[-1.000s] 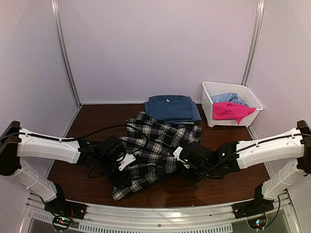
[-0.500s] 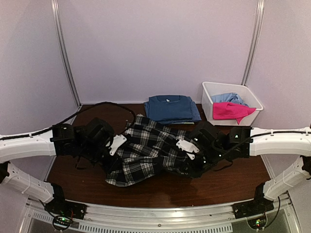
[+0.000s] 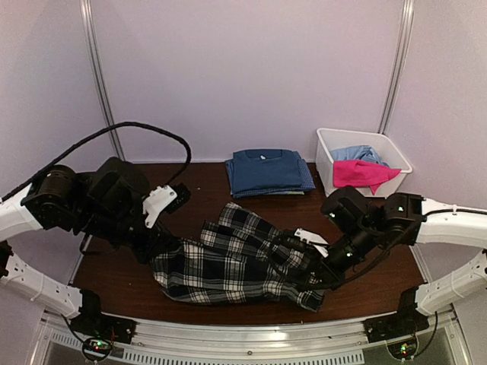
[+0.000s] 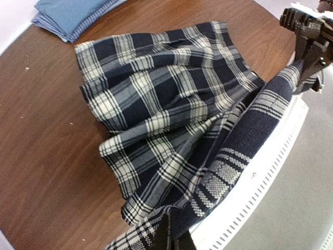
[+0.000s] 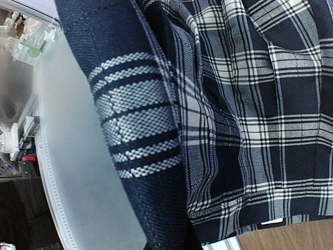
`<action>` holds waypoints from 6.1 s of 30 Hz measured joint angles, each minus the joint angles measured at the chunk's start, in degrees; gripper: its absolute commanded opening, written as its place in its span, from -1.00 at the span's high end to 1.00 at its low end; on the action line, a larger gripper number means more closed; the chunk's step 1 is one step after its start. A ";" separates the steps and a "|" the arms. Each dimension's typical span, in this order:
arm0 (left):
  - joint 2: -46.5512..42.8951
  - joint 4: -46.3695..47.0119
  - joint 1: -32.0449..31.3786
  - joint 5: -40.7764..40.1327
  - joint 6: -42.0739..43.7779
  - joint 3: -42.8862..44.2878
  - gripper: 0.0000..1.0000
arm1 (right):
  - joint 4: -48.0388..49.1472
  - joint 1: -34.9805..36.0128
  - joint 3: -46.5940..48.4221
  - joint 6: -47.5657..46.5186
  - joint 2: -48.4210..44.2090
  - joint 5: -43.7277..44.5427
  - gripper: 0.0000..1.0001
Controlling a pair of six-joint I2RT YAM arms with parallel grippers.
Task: Fold and stack the mixed laundry pile
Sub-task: Fold the flattened skirt at the center of the board, then rotate the rectangle-folded skirt at the center of the board, then smooth out the rectangle-folded skirt at the center of the board.
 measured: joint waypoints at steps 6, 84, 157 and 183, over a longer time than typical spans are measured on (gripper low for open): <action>15.93 0.81 8.55 -8.07 7.10 13.33 1.00 | 0.15 -13.16 0.00 -1.42 -0.02 -9.94 1.00; 47.15 22.62 34.47 11.02 8.61 1.81 0.31 | 21.16 -23.98 4.94 13.49 41.94 -21.27 0.20; 44.96 15.02 10.67 8.15 -15.78 15.02 1.00 | 78.12 -17.40 -1.90 60.08 53.07 -18.01 1.00; 45.72 62.51 15.21 28.65 -20.59 -13.31 0.57 | 86.86 -18.38 -10.60 64.02 49.13 -15.19 0.21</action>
